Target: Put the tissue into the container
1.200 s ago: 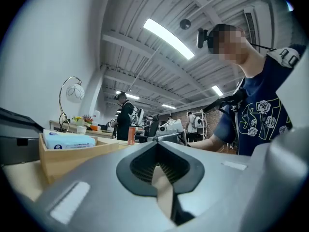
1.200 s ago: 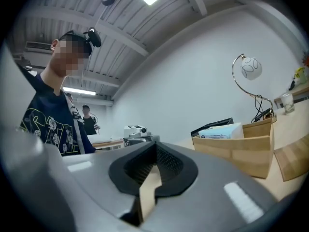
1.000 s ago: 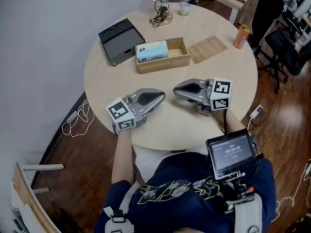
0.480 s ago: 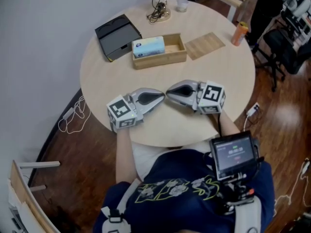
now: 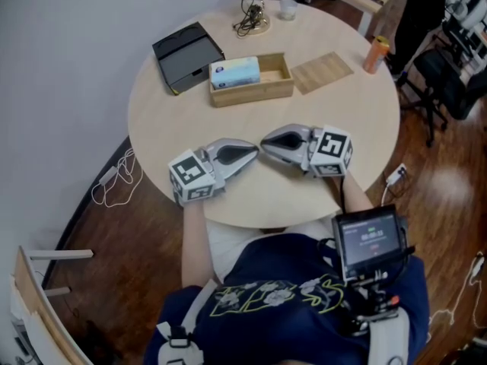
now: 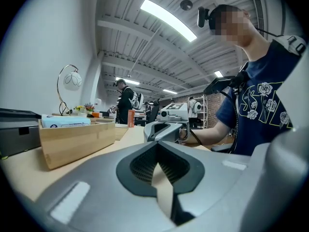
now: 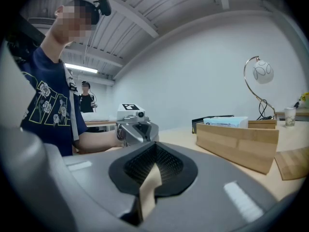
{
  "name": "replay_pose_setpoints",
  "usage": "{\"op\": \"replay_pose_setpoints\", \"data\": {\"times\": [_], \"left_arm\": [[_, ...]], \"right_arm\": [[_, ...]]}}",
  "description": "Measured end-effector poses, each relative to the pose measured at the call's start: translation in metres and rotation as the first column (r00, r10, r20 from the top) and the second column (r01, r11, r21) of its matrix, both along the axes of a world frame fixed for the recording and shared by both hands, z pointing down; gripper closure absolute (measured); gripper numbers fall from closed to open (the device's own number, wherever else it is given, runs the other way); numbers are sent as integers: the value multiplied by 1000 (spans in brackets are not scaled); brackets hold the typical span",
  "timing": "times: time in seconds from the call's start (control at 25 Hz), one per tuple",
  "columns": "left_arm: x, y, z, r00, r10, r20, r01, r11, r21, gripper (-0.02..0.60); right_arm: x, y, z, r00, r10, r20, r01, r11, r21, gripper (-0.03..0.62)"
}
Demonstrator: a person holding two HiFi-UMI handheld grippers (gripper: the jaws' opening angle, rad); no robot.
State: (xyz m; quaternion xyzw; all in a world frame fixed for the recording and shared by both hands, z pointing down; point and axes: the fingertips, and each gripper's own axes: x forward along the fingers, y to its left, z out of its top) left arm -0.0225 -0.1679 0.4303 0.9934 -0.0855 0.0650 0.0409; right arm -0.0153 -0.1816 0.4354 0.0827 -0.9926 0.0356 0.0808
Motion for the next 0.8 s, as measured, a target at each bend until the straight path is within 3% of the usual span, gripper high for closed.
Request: {"op": "replay_pose_setpoints", "data": {"times": [0.8], "left_arm": [[0,0,0,1000,-7,5,7,1000,1,577]], "right_arm": [[-1,1,1,1000,-3,-2,3,1000,3,586]]}}
